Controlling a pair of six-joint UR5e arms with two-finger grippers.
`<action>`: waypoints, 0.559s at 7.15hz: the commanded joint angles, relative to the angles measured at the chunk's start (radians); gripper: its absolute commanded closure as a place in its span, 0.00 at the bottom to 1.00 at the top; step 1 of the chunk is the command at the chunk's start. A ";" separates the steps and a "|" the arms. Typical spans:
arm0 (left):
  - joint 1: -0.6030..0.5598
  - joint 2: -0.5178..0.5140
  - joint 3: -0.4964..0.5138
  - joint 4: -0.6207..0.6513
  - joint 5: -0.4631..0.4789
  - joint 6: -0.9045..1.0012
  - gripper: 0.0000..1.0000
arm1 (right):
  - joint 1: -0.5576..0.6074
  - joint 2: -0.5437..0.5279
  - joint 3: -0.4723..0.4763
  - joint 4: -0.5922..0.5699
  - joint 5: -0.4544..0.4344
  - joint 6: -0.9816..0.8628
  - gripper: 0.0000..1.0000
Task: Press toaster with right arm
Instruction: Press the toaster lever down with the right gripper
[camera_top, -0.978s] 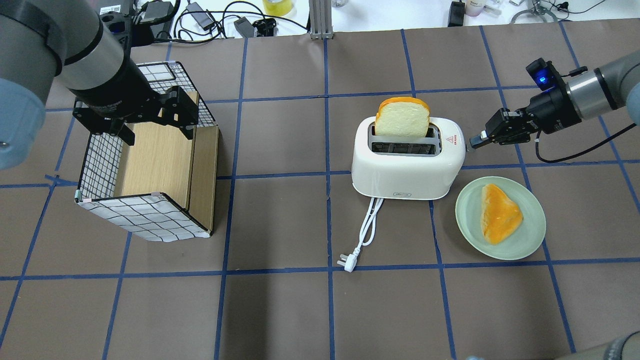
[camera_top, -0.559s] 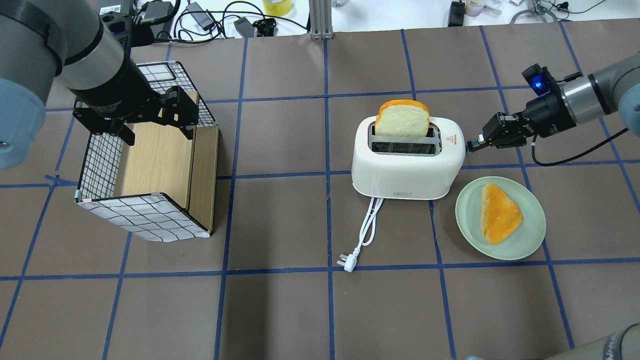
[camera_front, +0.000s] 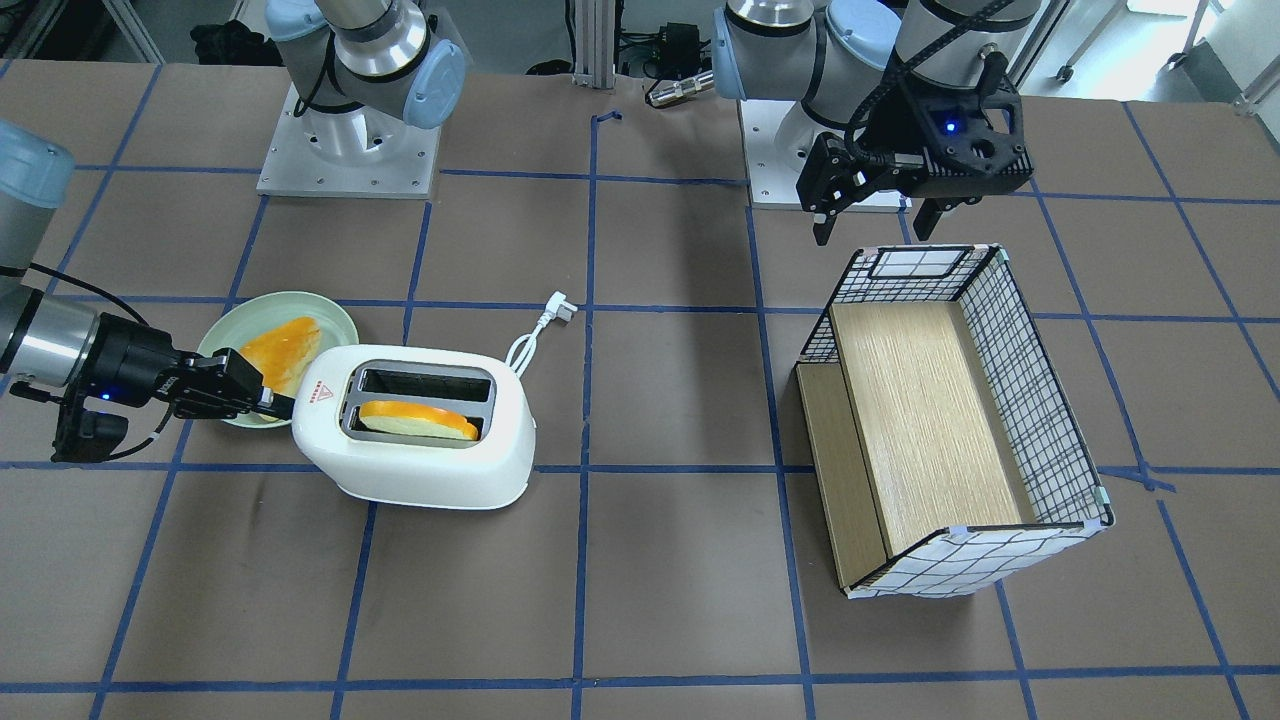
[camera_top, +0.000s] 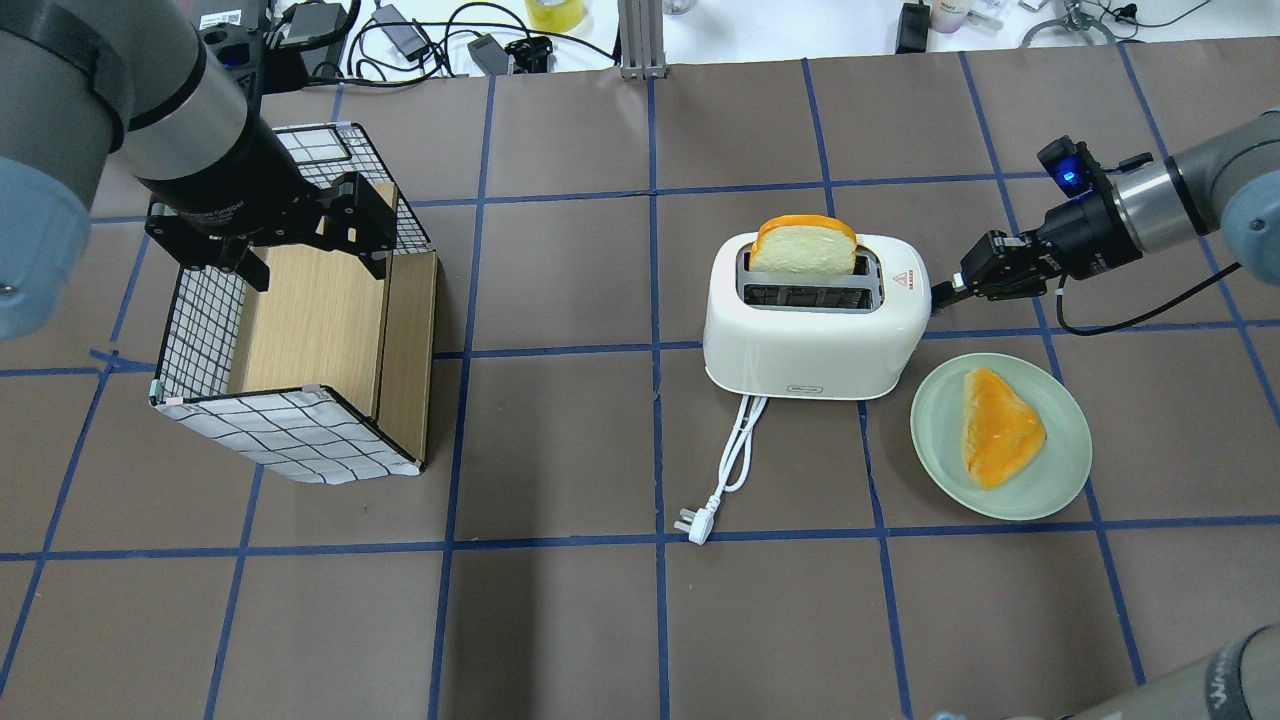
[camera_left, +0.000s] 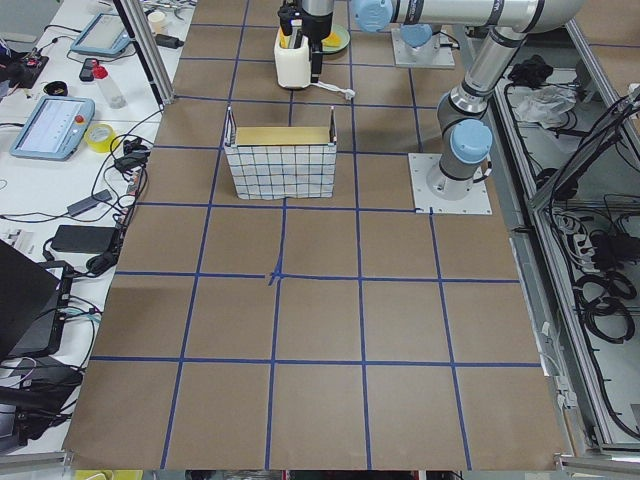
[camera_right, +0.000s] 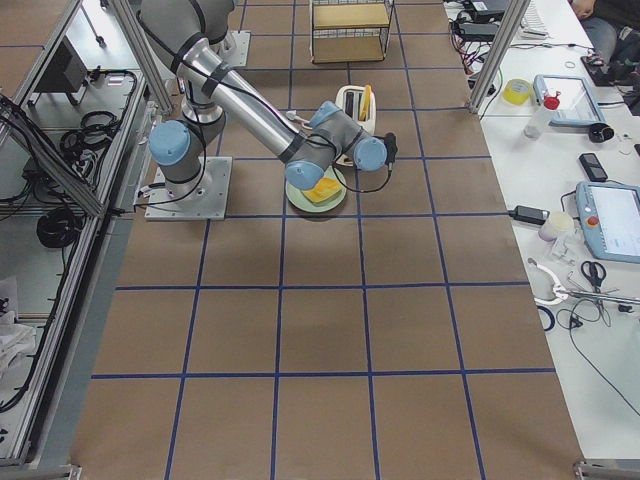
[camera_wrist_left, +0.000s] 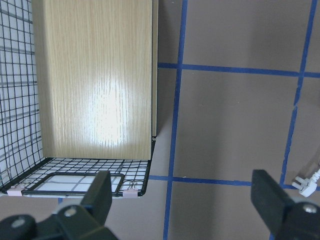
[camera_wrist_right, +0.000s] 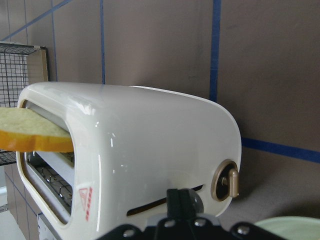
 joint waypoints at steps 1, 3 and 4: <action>0.000 0.000 0.000 0.000 0.000 0.000 0.00 | 0.000 0.020 0.001 -0.003 -0.002 0.002 1.00; 0.000 0.000 0.000 0.000 0.000 0.000 0.00 | 0.000 0.033 0.003 -0.004 -0.022 0.003 1.00; 0.000 0.000 0.000 0.000 0.000 0.000 0.00 | 0.000 0.041 0.004 -0.004 -0.028 0.005 1.00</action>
